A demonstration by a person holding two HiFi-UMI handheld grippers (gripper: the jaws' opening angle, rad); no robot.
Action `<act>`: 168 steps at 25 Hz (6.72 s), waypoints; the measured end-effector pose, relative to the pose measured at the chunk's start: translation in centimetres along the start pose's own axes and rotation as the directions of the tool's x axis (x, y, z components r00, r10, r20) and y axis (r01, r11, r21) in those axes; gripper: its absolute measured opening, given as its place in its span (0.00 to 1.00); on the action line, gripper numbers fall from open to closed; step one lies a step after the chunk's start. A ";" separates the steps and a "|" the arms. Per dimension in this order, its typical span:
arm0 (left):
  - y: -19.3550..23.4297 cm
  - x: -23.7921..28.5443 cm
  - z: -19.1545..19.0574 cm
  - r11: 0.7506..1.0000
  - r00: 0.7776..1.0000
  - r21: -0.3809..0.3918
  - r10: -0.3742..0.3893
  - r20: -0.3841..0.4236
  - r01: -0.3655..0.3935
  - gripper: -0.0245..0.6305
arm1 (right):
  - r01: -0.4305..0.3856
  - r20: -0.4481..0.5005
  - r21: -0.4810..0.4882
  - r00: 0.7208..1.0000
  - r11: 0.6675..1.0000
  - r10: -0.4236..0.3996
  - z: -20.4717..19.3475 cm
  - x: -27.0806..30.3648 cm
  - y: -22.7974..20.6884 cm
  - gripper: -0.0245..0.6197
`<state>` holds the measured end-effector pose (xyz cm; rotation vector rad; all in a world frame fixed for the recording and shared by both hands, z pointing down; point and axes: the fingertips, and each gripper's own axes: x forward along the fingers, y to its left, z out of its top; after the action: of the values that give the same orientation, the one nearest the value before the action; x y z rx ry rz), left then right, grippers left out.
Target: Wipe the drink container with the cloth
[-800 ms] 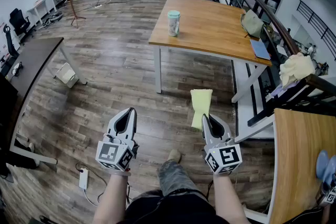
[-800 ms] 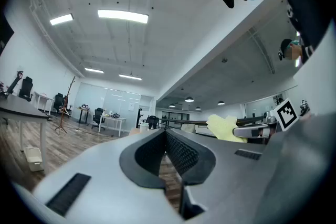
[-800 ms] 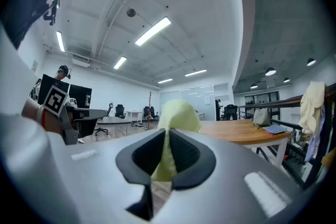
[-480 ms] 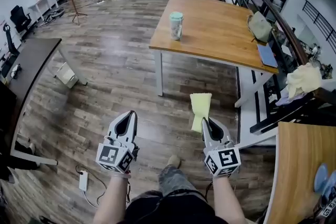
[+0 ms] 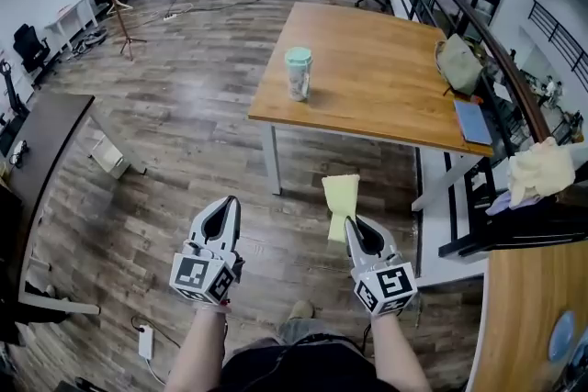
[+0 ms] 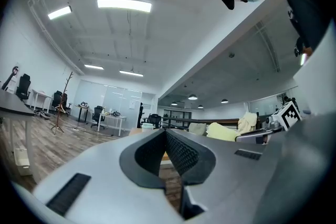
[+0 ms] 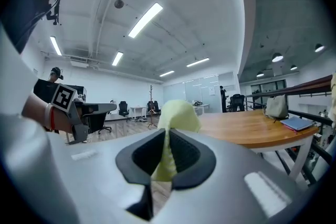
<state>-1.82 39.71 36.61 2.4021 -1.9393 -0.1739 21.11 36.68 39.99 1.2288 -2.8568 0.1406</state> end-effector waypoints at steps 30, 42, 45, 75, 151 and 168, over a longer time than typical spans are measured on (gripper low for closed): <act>11.8 25.0 -0.6 0.964 0.963 -0.011 -0.268 -0.040 0.267 0.03 | 0.165 -0.020 0.120 0.986 0.979 -0.164 0.7 21.9 -7.0 0.08; 13.8 33.2 -2.5 0.907 0.902 -0.036 -0.421 -0.090 0.420 0.03 | 0.278 -0.061 0.136 0.960 0.951 -0.273 -0.2 28.0 -9.0 0.08; 13.9 34.6 -2.9 0.890 0.885 -0.044 -0.455 -0.097 0.453 0.03 | 0.314 -0.061 0.144 0.949 0.939 -0.308 -0.2 28.8 -9.7 0.08; 10.6 49.2 -6.0 0.709 0.697 0.059 -0.669 -0.258 0.702 0.72 | 0.175 -0.127 0.171 0.980 0.970 -0.155 -1.0 35.6 -17.4 0.08; 13.8 56.0 -5.7 0.468 0.462 -0.303 -0.882 -0.097 0.830 0.69 | 0.366 -0.130 0.237 0.930 0.900 -0.344 2.5 46.1 -18.7 0.08; 13.9 57.0 -5.9 0.473 0.465 -0.347 -0.878 -0.111 0.810 0.69 | 0.362 -0.105 0.208 0.932 0.909 -0.347 -0.9 52.3 -15.0 0.08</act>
<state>-2.76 -19.05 40.78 2.7611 -0.3786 -0.0856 -4.00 -11.31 45.22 1.7253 -2.5592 0.4936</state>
